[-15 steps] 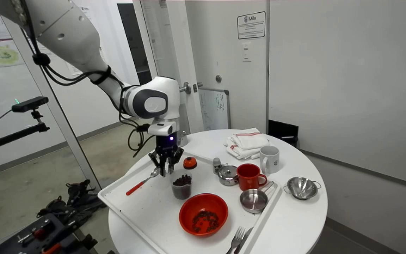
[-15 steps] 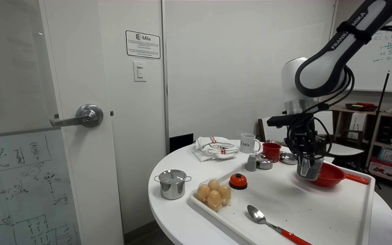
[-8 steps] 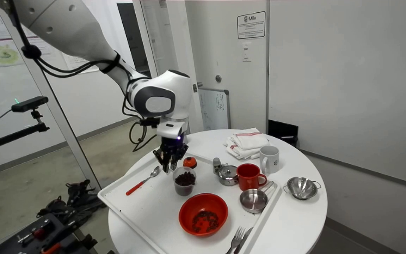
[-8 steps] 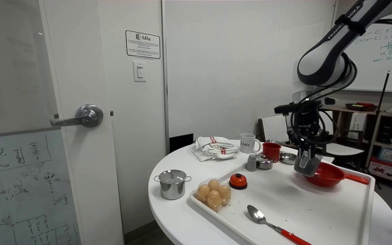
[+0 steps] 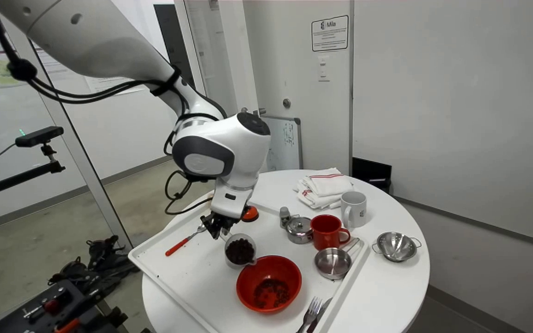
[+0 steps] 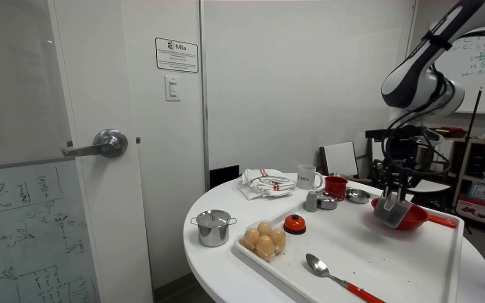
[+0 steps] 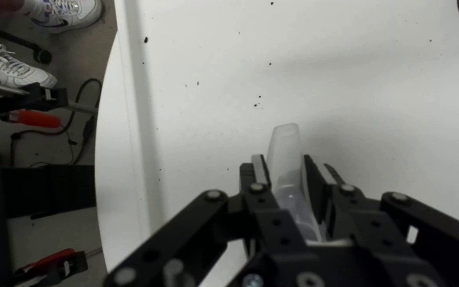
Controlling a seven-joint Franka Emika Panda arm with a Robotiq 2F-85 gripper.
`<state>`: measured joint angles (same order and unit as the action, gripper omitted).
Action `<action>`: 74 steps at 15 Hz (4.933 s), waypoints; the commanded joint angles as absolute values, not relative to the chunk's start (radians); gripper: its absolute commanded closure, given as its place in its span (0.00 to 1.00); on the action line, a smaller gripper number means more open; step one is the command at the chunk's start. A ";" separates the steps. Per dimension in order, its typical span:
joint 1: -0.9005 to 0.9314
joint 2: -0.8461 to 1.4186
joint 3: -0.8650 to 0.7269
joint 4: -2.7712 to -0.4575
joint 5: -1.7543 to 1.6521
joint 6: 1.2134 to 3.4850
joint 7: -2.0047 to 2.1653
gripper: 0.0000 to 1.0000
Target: Pour some of the contents of the colourless container into the orange bowl
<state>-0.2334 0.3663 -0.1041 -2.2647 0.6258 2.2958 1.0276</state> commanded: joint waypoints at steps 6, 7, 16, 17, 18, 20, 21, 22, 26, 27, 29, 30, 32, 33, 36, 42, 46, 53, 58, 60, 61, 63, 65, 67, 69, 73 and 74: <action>-0.247 0.317 -0.188 -2.365 0.867 2.268 0.817 0.72; -0.251 0.313 -0.196 -2.373 0.884 2.259 0.803 0.72; -0.182 0.370 -0.190 -2.287 0.804 2.213 0.855 0.93; -0.181 0.371 -0.193 -2.279 0.804 2.208 0.860 0.93; -0.189 0.365 -0.200 -2.278 0.810 2.200 0.865 0.93; -0.208 0.347 -0.218 -2.281 0.826 2.183 0.865 0.93; -0.216 0.340 -0.227 -2.282 0.831 2.176 0.864 0.93; -0.227 0.326 -0.239 -2.288 0.837 2.169 0.857 0.93; -0.279 0.291 -0.273 -2.296 0.878 2.119 0.818 0.93; -0.290 0.286 -0.279 -2.295 0.888 2.102 0.807 0.93; -0.308 0.278 -0.289 -2.292 0.906 2.067 0.783 0.93; -0.320 0.275 -0.293 -2.291 0.920 2.045 0.759 0.93; -0.337 0.272 -0.300 -2.290 0.955 2.011 0.708 0.93; -0.343 0.272 -0.304 -2.289 0.968 1.994 0.688 0.93; -0.372 0.278 -0.321 -2.287 1.030 1.933 0.615 0.93; -0.429 0.302 -0.373 -2.280 1.116 1.783 0.509 0.93; -0.448 0.322 -0.396 -2.268 1.140 1.696 0.482 0.93; -0.449 0.349 -0.406 -2.249 1.147 1.629 0.448 0.93; -0.417 0.338 -0.410 -2.248 1.121 1.673 0.490 0.93; -0.384 0.324 -0.408 -2.251 1.085 1.729 0.533 0.93; -0.366 0.318 -0.406 -2.251 1.061 1.757 0.554 0.93; -0.323 0.307 -0.398 -2.244 0.994 1.813 0.611 0.93; -0.278 0.297 -0.386 -2.233 0.913 1.859 0.675 0.93; -0.237 0.282 -0.372 -2.225 0.831 1.898 0.742 0.93; -0.197 0.263 -0.355 -2.220 0.740 1.933 0.820 0.93; -0.118 0.222 -0.310 -2.217 0.538 2.014 1.044 0.93; -0.101 0.220 -0.294 -2.210 0.483 2.026 1.109 0.93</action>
<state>-0.1500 0.2613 -0.3247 -2.2088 0.6183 1.9794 0.9415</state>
